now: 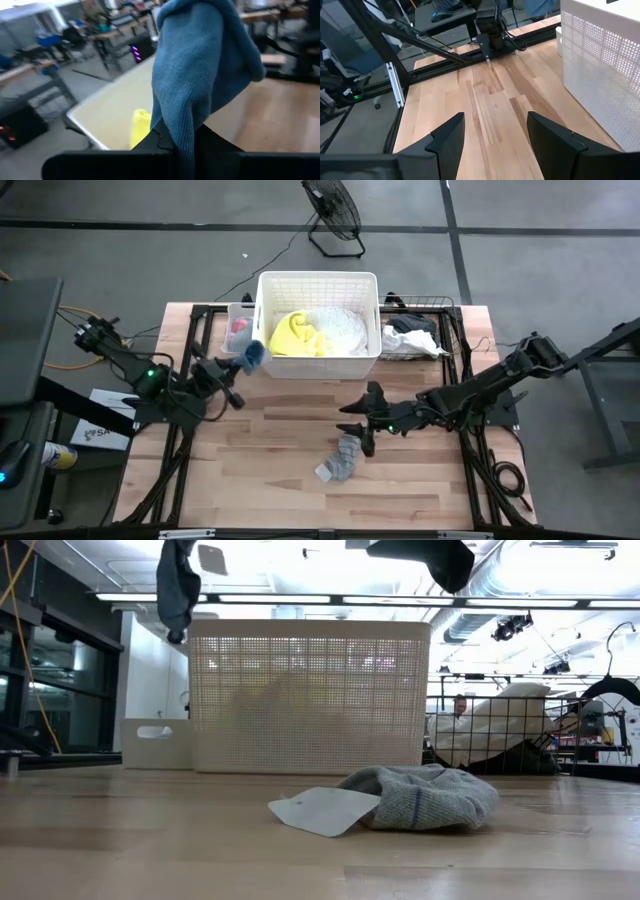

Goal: Pick & Place Cloths
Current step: Put the blue sock into the white bin

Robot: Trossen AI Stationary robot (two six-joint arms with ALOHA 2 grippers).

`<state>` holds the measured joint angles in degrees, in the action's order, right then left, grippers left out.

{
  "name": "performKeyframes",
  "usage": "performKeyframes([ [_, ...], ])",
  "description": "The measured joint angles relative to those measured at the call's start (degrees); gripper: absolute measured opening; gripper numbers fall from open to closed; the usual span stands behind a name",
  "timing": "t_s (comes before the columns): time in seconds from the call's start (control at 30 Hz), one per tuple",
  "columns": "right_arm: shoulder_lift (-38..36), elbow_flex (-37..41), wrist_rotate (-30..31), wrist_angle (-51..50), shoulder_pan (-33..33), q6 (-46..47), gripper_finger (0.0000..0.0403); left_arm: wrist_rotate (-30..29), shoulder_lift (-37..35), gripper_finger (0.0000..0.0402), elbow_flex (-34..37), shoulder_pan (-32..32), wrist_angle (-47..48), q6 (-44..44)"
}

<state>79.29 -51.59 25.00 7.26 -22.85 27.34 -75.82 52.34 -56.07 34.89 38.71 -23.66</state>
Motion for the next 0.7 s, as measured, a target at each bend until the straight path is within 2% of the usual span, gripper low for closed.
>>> performKeyframes([
  [0.3, 0.0, 0.0, 4.7, 0.2, -0.8, 1.4, 0.0206, -13.1, -4.2, 0.0003, 0.0, 0.0, 0.7, 4.9],
  [0.53, 0.0, 0.0, 5.6, 0.2, -0.8, 1.5, 0.0206, -12.8, -8.3, 0.0002, 0.0, 0.0, 4.9, 3.5],
  [0.7, 0.0, 0.0, 7.2, 0.3, -0.8, 1.6, 0.0206, -10.3, -11.2, 0.0002, 0.0, -2.1, 12.4, -3.5],
])
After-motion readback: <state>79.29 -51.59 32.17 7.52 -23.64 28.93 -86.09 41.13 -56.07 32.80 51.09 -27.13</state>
